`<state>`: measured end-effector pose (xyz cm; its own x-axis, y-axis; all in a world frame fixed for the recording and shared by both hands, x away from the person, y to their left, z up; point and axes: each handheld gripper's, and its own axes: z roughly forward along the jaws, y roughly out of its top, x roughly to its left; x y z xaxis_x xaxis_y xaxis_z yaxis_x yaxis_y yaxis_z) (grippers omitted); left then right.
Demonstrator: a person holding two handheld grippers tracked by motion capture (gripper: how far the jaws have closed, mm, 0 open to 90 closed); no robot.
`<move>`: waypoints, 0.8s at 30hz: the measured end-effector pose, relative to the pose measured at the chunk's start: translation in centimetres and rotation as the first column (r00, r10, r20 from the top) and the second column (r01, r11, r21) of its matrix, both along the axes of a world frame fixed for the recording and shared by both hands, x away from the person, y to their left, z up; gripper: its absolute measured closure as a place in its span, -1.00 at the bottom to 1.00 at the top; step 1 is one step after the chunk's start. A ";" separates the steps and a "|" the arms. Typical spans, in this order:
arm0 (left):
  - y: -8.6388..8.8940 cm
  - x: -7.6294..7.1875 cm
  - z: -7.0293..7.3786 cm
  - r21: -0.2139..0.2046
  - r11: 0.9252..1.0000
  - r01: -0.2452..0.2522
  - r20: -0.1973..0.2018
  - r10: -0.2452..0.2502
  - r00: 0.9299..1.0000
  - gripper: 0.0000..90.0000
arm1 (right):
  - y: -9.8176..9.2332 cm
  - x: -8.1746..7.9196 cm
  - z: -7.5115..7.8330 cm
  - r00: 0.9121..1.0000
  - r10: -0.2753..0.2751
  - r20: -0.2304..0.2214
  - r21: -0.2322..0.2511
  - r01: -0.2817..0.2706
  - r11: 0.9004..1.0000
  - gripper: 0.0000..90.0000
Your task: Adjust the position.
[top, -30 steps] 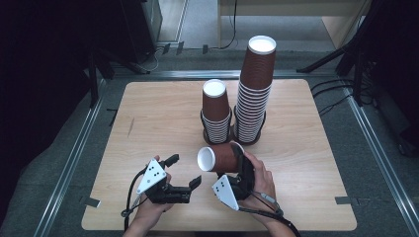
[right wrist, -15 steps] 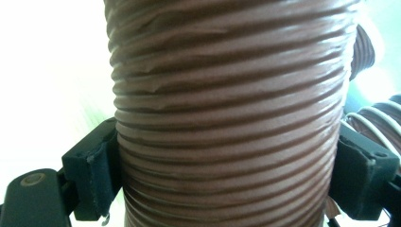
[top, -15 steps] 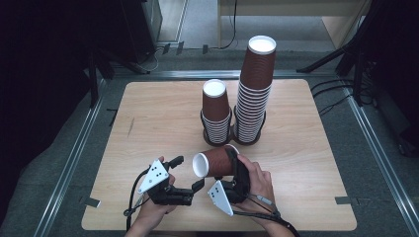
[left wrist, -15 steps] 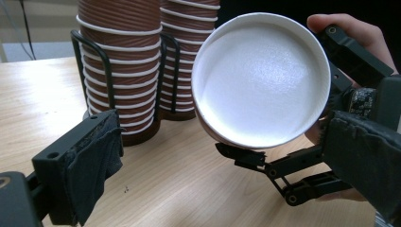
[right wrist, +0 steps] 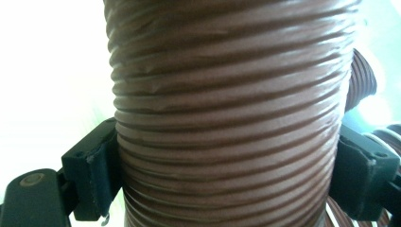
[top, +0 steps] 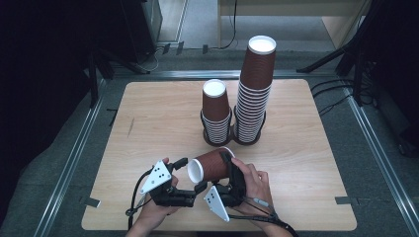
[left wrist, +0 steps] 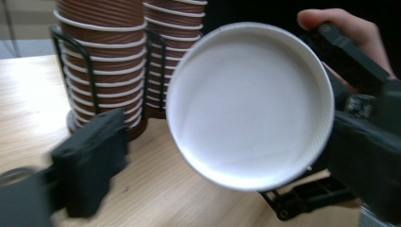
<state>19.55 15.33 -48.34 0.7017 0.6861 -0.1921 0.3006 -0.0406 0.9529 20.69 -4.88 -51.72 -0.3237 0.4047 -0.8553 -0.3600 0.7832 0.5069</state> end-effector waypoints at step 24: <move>0.3 0.2 0.0 -0.033 0.997 0.077 -0.029 -0.078 0.997 -0.56 | 1.0 -1.0 -0.3 0.998 0.045 0.048 -0.065 -0.042 0.997 -0.74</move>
<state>19.78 15.58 -48.34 0.7459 0.6232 -0.2349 0.3262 -0.0345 0.9447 19.73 -3.90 -52.02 -0.2968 0.3351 -0.8942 -0.4180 0.7963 0.4372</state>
